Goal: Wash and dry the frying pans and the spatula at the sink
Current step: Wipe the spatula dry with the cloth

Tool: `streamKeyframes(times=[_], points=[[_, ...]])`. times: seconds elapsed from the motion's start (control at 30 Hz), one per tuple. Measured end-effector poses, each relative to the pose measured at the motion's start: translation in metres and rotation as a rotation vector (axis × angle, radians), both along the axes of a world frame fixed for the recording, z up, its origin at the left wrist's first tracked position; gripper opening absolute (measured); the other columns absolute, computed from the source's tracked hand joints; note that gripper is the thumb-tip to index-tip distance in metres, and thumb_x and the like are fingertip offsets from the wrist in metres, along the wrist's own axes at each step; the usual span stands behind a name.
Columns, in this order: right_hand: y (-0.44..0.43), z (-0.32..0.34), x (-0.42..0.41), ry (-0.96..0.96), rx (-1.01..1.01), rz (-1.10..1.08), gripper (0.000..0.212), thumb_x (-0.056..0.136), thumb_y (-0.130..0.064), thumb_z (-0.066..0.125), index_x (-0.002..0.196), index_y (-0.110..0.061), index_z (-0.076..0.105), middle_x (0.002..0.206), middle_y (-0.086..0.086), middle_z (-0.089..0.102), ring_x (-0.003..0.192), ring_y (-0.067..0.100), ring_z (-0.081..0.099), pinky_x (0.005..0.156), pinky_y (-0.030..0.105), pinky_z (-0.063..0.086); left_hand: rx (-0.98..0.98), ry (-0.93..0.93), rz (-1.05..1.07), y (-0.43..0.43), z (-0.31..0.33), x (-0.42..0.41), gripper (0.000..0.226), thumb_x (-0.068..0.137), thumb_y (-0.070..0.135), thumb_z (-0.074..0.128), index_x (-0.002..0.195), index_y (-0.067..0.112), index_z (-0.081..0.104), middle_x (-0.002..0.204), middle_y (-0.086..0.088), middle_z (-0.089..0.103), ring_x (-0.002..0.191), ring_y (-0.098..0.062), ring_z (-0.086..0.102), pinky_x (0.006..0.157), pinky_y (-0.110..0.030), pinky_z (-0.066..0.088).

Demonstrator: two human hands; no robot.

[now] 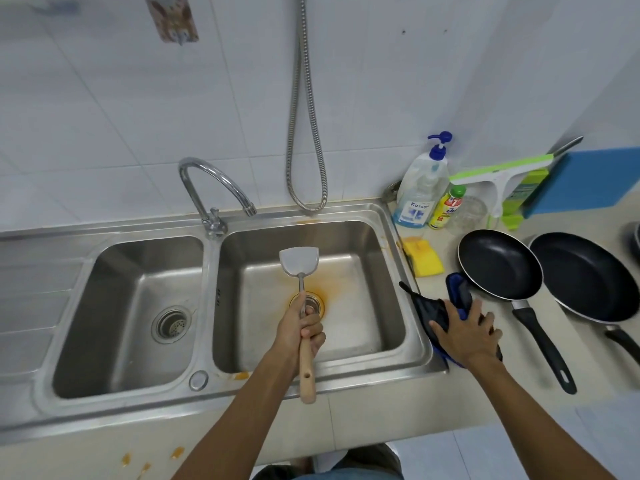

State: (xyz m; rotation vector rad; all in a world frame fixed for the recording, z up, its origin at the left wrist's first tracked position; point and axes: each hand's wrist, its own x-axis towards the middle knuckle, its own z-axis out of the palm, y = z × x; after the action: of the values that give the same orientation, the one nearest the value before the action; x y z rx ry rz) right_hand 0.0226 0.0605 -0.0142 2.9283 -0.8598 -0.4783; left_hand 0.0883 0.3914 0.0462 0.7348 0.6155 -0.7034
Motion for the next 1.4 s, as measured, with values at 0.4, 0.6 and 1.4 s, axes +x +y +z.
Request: streamKeyframes(times=[0.4, 0.6, 1.4], points=[[0.198, 0.133, -0.001, -0.178, 1.212, -0.144, 0.051, 0.094, -0.068, 0.044, 0.136, -0.04, 0.042, 0.116, -0.007, 0.068, 0.094, 0.011, 0.071, 0.091, 0.042, 0.059, 0.371, -0.157, -0.075, -0.009, 0.007, 0.02, 0.04, 0.109, 0.03, 0.039, 0.071, 0.018, 0.046, 0.053, 0.003, 0.041, 0.054, -0.016, 0.044, 0.068, -0.035, 0.042], [0.207, 0.145, -0.023, -0.093, 1.517, -0.349, 0.041, 0.097, -0.062, 0.046, 0.131, -0.038, 0.045, 0.097, 0.0, 0.078, 0.074, 0.015, 0.073, 0.083, 0.041, 0.062, 0.523, -0.261, -0.141, -0.024, 0.007, 0.019, 0.034, 0.106, 0.023, 0.039, 0.073, 0.015, 0.046, 0.052, 0.0, 0.046, 0.052, -0.015, 0.046, 0.063, -0.032, 0.042], [-0.166, 0.167, -0.2, -0.567, 1.377, -0.567, 0.034, 0.097, -0.055, 0.055, 0.13, -0.048, 0.059, 0.082, 0.006, 0.066, 0.07, 0.017, 0.063, 0.074, 0.039, 0.065, 0.551, -0.52, -0.517, -0.453, 0.052, -0.131, 0.033, 0.105, 0.029, 0.042, 0.078, 0.014, 0.053, 0.056, -0.003, 0.057, 0.049, -0.016, 0.05, 0.053, -0.027, 0.042]])
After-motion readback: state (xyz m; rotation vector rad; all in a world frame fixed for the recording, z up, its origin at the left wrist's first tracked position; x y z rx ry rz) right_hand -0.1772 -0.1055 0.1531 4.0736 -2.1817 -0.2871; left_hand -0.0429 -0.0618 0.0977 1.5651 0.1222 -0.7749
